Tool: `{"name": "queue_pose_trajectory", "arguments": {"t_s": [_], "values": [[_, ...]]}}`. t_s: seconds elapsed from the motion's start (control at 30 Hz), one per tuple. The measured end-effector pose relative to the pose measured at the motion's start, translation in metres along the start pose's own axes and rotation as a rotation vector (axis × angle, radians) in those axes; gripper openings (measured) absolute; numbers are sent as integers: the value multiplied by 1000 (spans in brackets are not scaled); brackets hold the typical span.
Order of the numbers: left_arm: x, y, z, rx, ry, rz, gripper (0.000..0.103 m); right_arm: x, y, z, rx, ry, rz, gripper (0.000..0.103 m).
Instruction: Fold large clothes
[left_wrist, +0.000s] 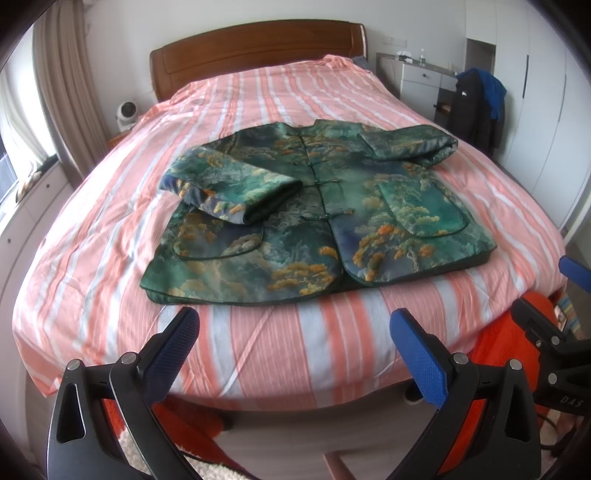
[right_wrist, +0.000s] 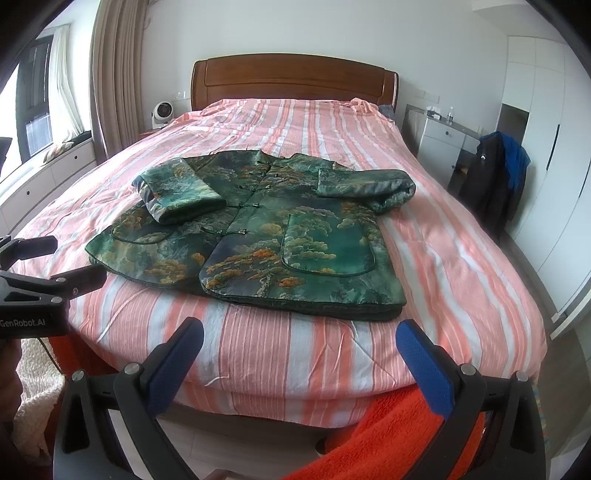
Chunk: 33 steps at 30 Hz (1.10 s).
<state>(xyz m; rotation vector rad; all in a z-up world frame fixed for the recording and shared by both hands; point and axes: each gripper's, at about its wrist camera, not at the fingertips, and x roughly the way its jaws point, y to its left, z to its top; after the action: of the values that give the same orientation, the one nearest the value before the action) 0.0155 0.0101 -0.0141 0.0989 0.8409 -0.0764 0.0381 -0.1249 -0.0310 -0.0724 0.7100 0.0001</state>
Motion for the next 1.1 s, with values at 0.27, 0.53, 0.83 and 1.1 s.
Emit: {"name": "queue_pose_trajectory", "arguments": {"t_s": [0.27,0.53,0.83,1.1], "values": [[1,-1,1,2,9,-3,103,0,0,0,3,-3,-1,103],[1,-1,0,-4,5,-9,103,-2,-3,6,-1,-26,-30,103],[7,10,-2,-27,23,-4,103,-5,-7,21,-6,-74,-79,103],[13,16,-5,-33,39,15,103,-1,8,23,-36,-67,-43,103]]}}
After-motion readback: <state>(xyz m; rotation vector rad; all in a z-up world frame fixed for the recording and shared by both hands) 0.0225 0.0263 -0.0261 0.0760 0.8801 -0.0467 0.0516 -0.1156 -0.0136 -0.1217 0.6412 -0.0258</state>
